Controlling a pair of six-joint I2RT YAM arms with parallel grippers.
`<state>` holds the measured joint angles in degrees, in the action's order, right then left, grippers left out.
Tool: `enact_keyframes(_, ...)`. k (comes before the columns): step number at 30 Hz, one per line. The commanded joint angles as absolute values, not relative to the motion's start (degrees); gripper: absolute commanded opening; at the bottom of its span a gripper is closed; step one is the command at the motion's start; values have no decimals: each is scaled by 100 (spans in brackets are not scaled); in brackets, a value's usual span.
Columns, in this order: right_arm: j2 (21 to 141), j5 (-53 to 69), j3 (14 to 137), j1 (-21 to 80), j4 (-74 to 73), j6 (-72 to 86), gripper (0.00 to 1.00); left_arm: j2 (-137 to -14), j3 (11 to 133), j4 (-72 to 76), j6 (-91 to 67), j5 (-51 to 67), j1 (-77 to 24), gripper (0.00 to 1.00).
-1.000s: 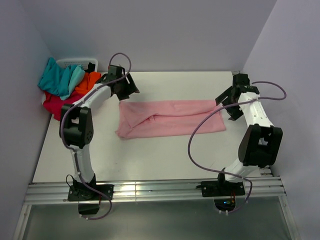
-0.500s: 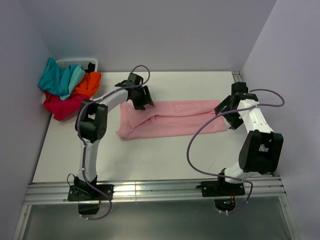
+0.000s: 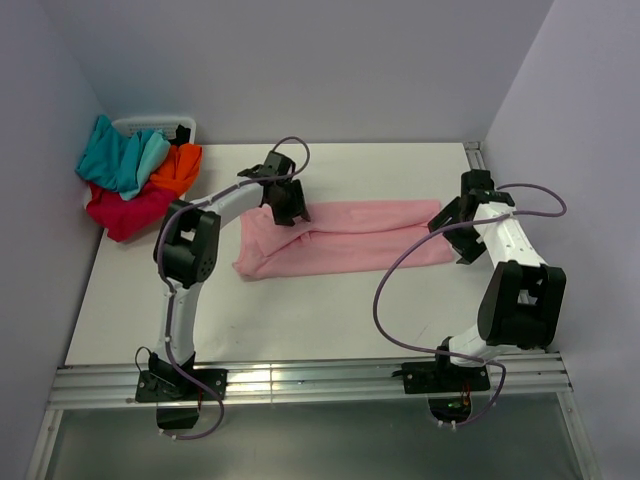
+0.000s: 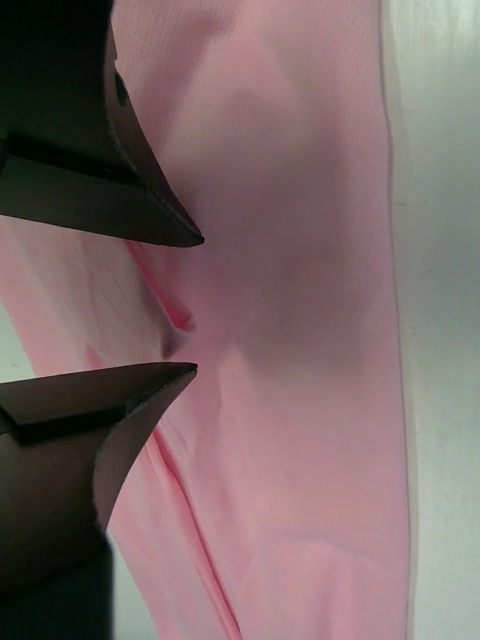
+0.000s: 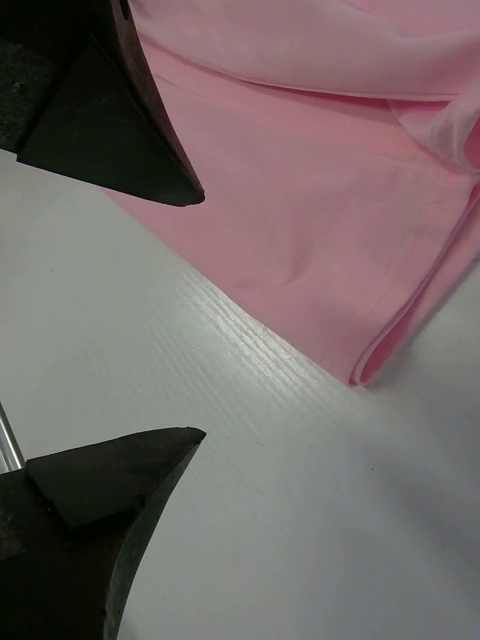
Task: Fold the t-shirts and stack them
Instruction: Fold the other side of the tshirt into a rectangle
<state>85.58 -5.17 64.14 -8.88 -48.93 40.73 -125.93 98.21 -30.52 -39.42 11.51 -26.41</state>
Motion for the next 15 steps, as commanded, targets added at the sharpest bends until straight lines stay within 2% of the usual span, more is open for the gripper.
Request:
enact_keyframes(1, 8279, -685, 6328, -896, -4808, 3999, 98, -11973, 9529, -3199, -3841, 976, -2724, 55)
enact_keyframes(12, 8121, -773, 5827, -905, -4606, 3902, 98, -9714, 8069, -4033, -3770, 1107, -3629, 56)
enact_keyframes(15, 8130, -765, 5845, -923, -4605, 3867, 98, -9273, 7665, -4410, -3701, 1894, -3700, 56)
